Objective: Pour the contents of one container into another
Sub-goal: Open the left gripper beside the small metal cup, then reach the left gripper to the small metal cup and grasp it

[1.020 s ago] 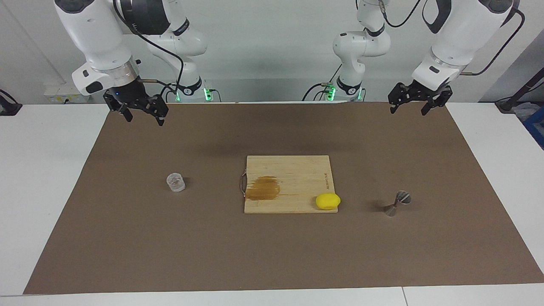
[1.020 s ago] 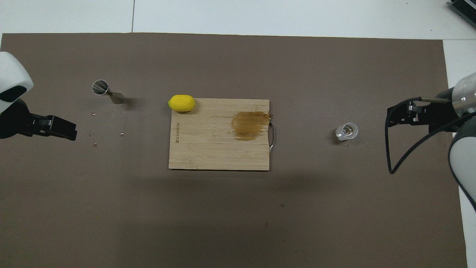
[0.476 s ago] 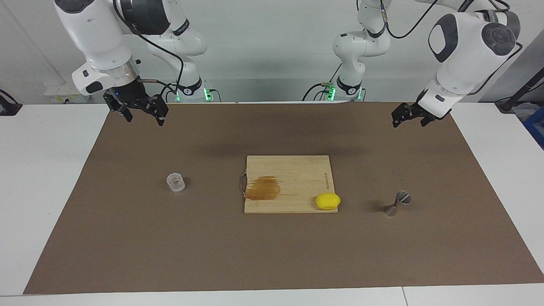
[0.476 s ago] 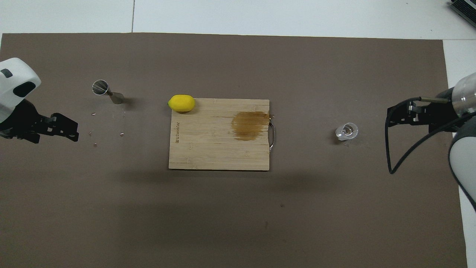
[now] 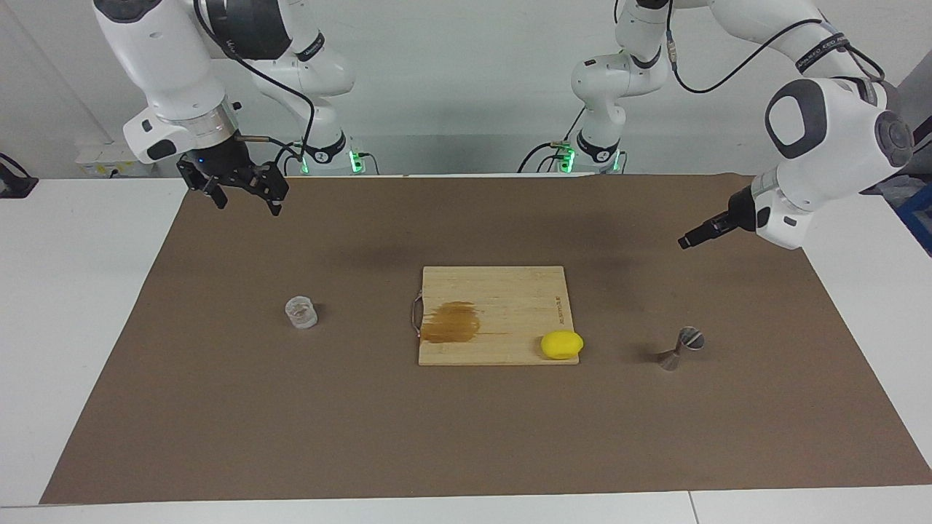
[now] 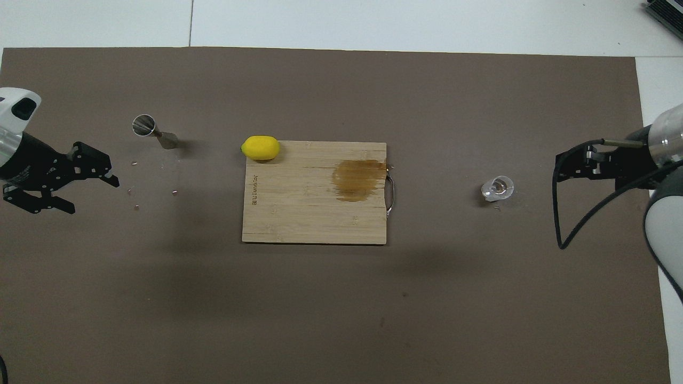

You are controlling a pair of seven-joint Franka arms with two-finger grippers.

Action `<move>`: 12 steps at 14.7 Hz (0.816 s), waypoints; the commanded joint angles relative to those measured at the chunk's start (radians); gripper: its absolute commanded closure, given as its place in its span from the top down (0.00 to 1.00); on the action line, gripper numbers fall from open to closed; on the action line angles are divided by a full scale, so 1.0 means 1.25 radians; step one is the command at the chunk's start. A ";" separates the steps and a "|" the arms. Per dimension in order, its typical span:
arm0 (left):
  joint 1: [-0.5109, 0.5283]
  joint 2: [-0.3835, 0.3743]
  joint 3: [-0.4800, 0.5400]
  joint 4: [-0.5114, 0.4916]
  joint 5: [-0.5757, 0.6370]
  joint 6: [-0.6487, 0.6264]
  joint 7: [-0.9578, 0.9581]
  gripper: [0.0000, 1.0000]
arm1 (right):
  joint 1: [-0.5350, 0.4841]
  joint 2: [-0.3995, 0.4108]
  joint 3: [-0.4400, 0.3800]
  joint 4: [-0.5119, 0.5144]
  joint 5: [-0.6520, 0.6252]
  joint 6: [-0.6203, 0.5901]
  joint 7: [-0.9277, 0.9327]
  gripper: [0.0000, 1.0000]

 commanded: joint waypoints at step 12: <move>0.167 -0.001 -0.002 -0.250 -0.525 0.322 -0.492 1.00 | -0.011 0.002 0.006 0.006 -0.002 0.005 -0.014 1.00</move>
